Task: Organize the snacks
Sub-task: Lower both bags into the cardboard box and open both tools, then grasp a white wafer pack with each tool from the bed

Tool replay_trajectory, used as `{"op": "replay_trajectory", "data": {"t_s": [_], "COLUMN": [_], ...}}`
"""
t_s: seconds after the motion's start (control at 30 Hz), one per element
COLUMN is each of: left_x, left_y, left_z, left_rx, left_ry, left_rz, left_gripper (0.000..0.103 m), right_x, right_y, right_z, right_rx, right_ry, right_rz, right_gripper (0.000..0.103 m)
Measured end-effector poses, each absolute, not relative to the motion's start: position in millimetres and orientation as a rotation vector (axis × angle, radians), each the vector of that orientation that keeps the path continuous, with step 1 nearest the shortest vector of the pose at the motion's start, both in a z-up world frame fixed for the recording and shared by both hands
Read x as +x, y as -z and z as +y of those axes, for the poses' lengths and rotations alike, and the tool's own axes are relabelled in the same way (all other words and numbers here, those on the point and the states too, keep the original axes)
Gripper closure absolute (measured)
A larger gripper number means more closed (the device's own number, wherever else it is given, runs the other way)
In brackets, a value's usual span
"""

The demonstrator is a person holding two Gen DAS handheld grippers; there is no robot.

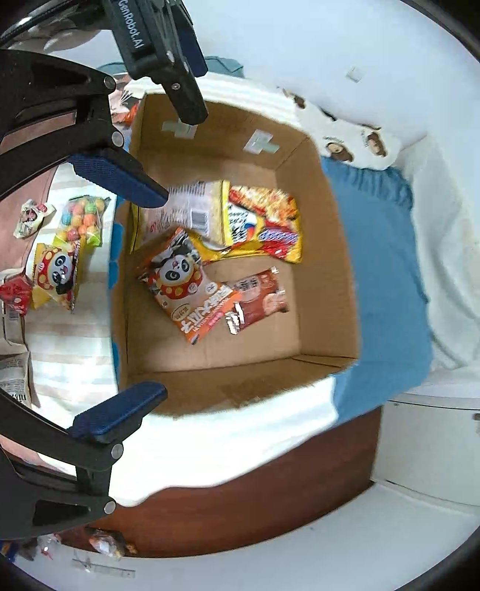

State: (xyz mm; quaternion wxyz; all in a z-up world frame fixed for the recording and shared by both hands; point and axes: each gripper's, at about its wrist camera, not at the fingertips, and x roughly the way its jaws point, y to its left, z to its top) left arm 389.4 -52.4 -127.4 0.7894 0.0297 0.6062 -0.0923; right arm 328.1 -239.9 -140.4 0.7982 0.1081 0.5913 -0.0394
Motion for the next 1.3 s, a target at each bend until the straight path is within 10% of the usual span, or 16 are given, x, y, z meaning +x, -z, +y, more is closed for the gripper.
{"op": "replay_trajectory", "data": {"t_s": [0.4,0.8,0.93,1.1,1.3], "left_x": [298,118,80,72,98], "left_y": [71,220,263,296,295], "left_z": [-33,-153,-184,-209,-209], "left_rx": [0.021,0.802,1.007,1.173,1.133], "left_ry": [0.241,0.733,0.847,0.860,0.802], "left_rz": [1.161,1.182,1.159,1.091,1.065], "left_gripper": [0.009,0.009,0.009,0.009,0.035], "right_x": [241,97,66,49,45], "right_y": [85,206,226,237,231], "right_z": [-232,-322,-344,-362,-370], "right_rx": [0.306,0.464,0.493,0.489,0.482], "right_ry": [0.042,0.202,0.248,0.311,0.294], "right_rz": [1.149,1.423,1.413,1.397,1.371], "right_gripper": [0.006,0.006,0.031,0.032,0.032]}}
